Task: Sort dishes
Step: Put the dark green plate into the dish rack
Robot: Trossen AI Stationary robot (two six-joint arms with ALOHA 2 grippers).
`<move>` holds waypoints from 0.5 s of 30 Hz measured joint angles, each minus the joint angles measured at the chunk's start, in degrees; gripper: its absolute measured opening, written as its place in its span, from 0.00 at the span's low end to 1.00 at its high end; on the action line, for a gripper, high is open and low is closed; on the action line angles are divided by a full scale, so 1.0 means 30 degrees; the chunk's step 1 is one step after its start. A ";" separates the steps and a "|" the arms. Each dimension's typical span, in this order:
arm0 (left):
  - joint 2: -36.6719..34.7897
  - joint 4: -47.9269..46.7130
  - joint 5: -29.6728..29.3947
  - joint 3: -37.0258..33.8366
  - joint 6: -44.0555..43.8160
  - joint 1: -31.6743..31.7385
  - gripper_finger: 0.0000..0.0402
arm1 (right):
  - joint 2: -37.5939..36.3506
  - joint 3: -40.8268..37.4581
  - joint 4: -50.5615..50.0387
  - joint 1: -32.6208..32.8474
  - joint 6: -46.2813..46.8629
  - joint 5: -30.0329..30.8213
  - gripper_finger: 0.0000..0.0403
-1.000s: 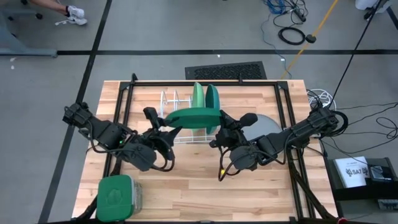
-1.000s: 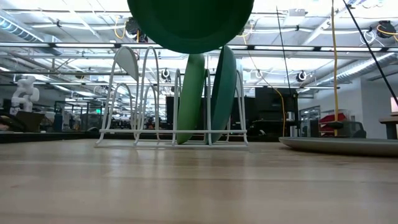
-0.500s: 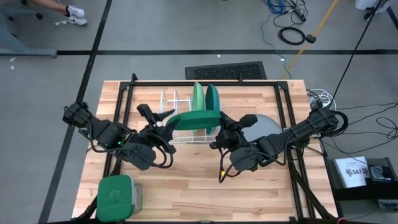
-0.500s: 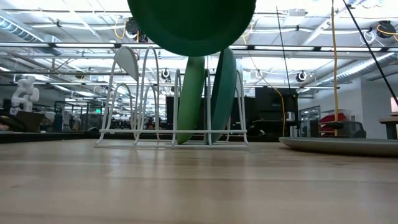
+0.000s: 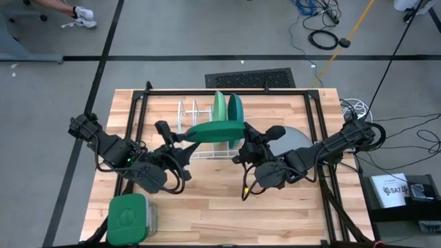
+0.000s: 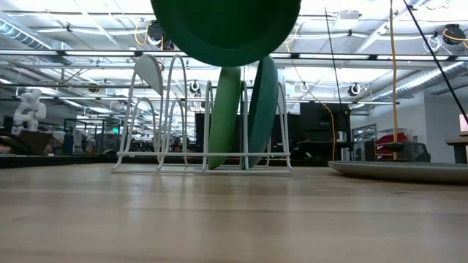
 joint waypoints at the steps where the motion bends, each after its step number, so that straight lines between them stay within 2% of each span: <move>1: 0.0000 0.0044 0.0098 0.0000 0.0000 -0.0049 0.38 | 0.0000 0.0000 0.0000 0.0000 -0.0007 -0.0035 0.00; 5: 0.0000 -0.0069 -0.0645 0.0000 -0.0023 -0.0006 0.38 | 0.0000 0.0000 0.0002 0.0007 -0.0007 -0.0098 0.00; 15: 0.0792 -0.0267 -0.0226 0.0000 -0.0036 0.1272 0.38 | 0.0000 0.0000 0.0399 0.0181 -0.0272 -0.0094 0.00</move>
